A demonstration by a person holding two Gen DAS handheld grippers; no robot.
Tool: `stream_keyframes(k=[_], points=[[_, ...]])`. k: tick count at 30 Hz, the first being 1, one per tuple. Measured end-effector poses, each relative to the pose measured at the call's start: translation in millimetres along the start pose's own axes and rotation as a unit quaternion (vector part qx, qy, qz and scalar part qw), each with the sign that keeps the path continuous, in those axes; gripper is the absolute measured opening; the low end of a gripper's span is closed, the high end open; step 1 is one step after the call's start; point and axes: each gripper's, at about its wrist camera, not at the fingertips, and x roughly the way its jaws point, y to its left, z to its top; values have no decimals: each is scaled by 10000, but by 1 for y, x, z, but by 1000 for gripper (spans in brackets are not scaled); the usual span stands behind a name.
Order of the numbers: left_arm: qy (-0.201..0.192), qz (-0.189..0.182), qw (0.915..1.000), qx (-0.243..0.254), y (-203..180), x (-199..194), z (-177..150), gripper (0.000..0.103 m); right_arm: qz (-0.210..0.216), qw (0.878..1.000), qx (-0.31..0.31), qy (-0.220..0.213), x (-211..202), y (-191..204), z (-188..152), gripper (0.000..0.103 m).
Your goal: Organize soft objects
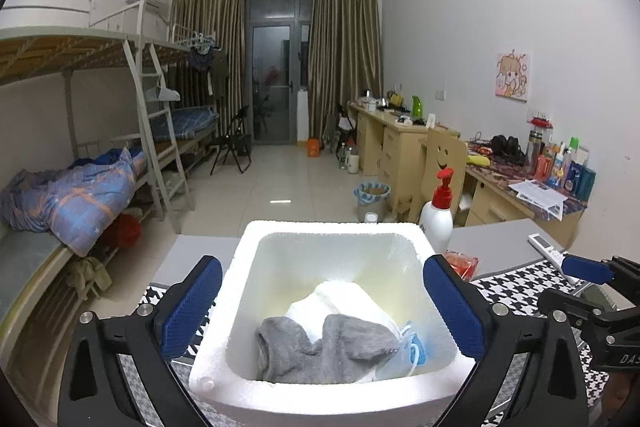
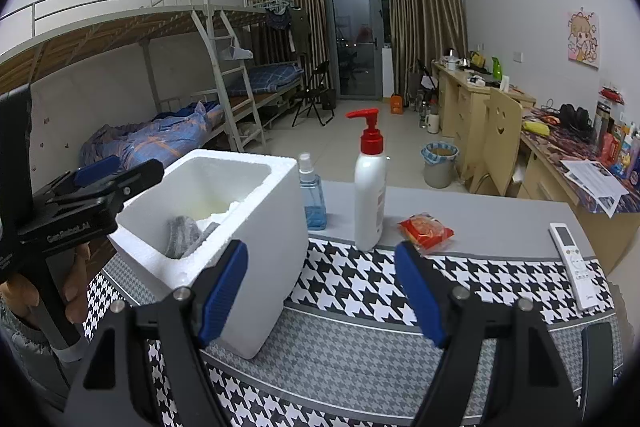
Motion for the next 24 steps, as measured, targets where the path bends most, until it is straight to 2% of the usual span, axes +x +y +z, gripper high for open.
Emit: stream_keyframes(k=[16,24], points=[[-92,-18,10000,-34,-6,-23,-4,102,-10,9999,-9,-128,-16,6,-6,80],[-97,8,9999,-34,-10,-35,-8,102,-76,9993,-34,-371,-29,5,-11,93]])
